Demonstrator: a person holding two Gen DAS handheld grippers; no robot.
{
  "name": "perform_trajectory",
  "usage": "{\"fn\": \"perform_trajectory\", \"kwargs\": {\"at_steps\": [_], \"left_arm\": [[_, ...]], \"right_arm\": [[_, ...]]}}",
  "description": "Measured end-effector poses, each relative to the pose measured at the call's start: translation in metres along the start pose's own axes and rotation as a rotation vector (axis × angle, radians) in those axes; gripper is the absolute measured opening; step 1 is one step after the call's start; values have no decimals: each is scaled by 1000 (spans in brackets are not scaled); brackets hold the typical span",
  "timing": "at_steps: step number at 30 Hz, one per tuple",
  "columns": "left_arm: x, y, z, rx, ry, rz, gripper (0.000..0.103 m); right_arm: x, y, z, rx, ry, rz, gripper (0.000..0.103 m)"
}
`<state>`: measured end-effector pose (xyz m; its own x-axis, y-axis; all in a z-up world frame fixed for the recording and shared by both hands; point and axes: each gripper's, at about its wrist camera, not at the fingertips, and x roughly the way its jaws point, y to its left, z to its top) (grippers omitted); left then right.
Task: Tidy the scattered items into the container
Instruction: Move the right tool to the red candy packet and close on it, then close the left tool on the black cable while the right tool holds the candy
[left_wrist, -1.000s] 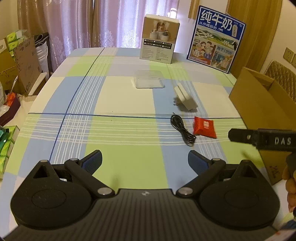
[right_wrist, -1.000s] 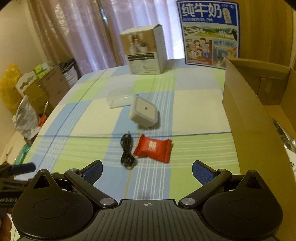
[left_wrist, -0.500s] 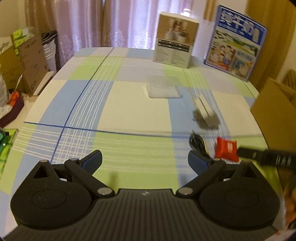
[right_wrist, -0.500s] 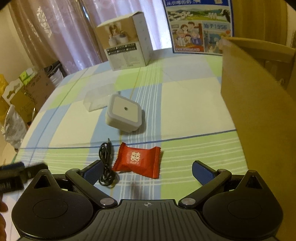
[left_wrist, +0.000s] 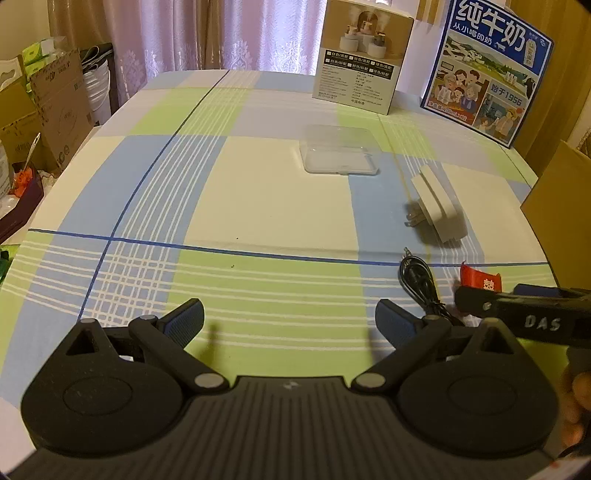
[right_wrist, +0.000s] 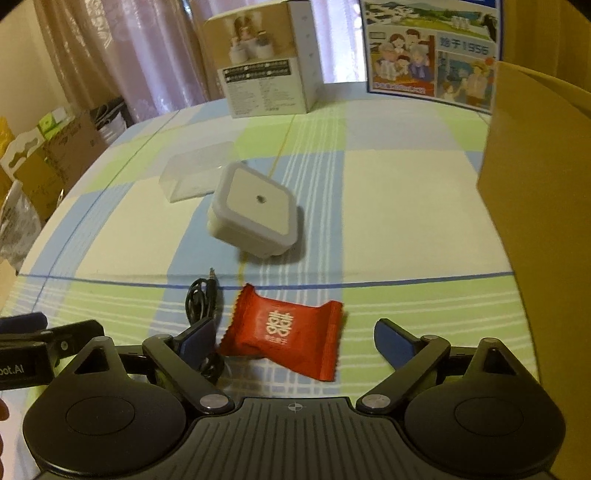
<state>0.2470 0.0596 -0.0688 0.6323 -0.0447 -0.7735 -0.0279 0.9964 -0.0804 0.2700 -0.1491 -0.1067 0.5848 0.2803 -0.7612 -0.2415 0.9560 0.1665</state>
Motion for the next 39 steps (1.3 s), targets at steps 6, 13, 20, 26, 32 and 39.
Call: {"fn": "perform_trajectory", "kwargs": {"at_steps": [6,13,20,26,32,39], "left_arm": [[1,-1,0,3,3,-11,97],[1,-10,-1,27,-1,-43,97],[3,-32,0,86,-14,-100,97],[12,-56,-1,155,-15,-149,96],[30,-75,-2,184,3,-162,88],[45,-87,1,240,3,-132,51]], "right_arm": [[6,7,0,-41,-8,-32,74],[0,3,1,-55,12,-51,49],[-10,-10,3,-46,-6,-59,38],[-13,-30,5,-2,-16,-74,37],[-13,-39,4,11,-26,-63,39],[-12,-44,0,-2,-22,-53,57]]}}
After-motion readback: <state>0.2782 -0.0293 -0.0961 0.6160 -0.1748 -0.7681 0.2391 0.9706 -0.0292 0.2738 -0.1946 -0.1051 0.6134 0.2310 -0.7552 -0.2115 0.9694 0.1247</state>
